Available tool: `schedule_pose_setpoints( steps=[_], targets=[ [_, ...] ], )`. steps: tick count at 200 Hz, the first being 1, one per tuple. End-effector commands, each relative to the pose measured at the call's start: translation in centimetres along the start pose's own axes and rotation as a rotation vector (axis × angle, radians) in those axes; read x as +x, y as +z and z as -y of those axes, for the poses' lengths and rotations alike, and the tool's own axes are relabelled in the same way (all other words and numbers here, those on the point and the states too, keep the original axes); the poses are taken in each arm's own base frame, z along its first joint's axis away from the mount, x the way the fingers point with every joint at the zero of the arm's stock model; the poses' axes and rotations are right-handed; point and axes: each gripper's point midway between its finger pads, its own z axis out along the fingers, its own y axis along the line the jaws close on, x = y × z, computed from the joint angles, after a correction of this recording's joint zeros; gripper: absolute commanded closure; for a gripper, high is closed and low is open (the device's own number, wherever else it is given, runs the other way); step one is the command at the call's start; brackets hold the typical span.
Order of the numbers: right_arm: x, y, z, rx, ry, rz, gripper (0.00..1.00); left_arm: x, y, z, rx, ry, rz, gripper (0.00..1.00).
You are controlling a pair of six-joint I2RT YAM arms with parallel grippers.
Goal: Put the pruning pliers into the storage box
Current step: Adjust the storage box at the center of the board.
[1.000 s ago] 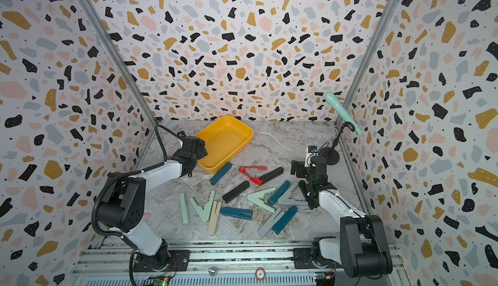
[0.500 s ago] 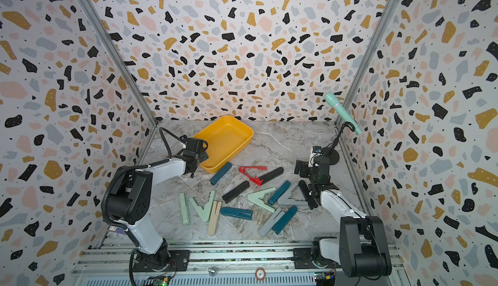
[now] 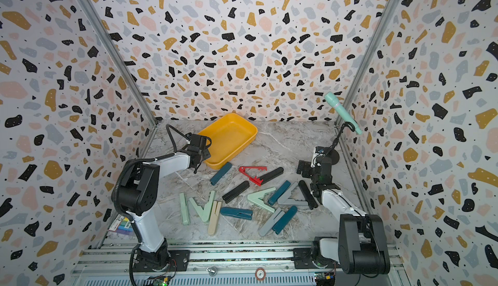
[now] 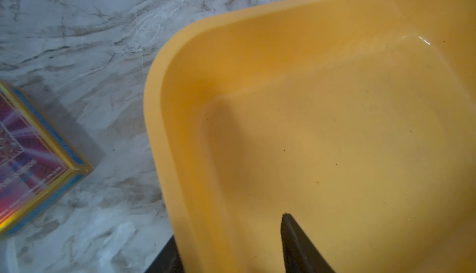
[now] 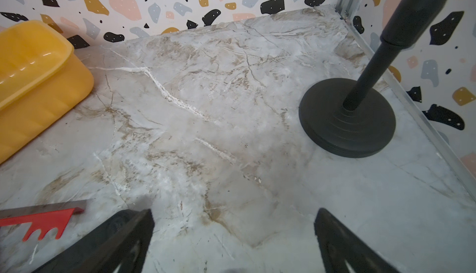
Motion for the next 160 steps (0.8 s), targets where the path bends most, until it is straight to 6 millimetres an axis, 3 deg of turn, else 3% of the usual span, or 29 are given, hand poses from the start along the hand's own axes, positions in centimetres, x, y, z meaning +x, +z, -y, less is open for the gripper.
schedule_pose_setpoints(
  steps=[1,51,88,122,160],
  targets=[
    [-1.8,0.1,0.2,0.004,0.022,0.023,0.01,0.0,0.2,0.7,0.01,0.038,-0.024,0.48],
    [-2.0,0.9,0.1,-0.005,0.039,-0.005,0.01,-0.3,0.5,1.3,0.016,0.092,-0.033,0.61],
    [-2.2,1.1,-0.1,-0.013,0.044,-0.021,0.01,-0.2,0.9,2.4,0.061,0.164,-0.051,0.78],
    [0.8,0.9,-0.8,-0.058,0.037,-0.137,0.01,-1.0,1.8,4.0,0.097,0.19,-0.048,0.76],
    [3.6,0.3,-1.2,-0.08,0.054,-0.296,0.05,-2.6,2.8,7.2,0.177,0.241,-0.034,0.8]
  ],
)
